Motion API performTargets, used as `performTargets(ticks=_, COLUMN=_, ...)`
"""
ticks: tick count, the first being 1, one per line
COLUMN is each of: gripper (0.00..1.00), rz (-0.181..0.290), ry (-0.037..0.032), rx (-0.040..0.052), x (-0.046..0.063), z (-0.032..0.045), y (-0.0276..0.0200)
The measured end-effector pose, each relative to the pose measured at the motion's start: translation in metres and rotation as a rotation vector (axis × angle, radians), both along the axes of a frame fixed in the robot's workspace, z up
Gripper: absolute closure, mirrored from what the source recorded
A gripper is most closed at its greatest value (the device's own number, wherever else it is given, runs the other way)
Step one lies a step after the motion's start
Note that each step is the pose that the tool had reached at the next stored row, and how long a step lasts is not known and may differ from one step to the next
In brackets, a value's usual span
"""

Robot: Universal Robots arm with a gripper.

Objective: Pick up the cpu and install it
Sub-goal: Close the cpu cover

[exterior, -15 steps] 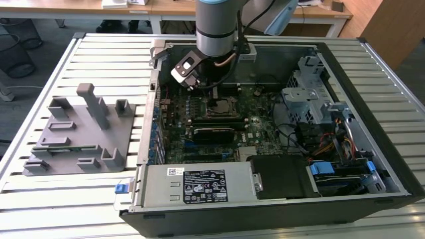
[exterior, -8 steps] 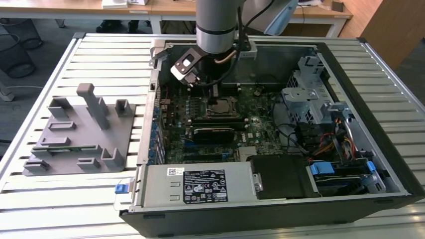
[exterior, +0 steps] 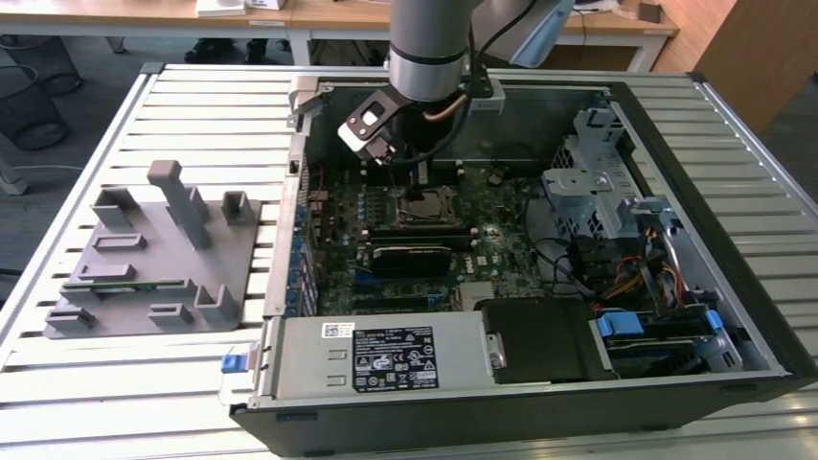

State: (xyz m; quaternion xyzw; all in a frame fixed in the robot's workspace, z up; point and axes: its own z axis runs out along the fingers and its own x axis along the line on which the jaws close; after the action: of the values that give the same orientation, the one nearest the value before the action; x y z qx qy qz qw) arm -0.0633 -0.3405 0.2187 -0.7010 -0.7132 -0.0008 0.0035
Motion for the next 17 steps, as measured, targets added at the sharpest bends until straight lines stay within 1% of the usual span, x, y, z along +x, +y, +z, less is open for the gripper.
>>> performTargets(ticks=4, gripper=0.89, rz=0.000, ry=0.0006, rx=0.0015, x=0.008, z=-0.0002, y=-0.0001)
performTargets(ticks=5, gripper=0.89, rz=0.000, ry=0.0007, rx=0.0017, x=0.009, z=-0.0002, y=-0.0007)
performTargets(ticks=8, gripper=0.89, rz=0.000, ry=0.0006, rx=0.0040, x=0.010, z=-0.0005, y=-0.0047)
performTargets(ticks=10, gripper=0.89, rz=0.000, ry=0.0006, rx=0.0047, x=0.011, z=-0.0006, y=-0.0062)
performTargets(ticks=17, gripper=0.89, rz=0.000, ry=0.0006, rx=0.0055, x=0.021, z=-0.0011, y=-0.0064)
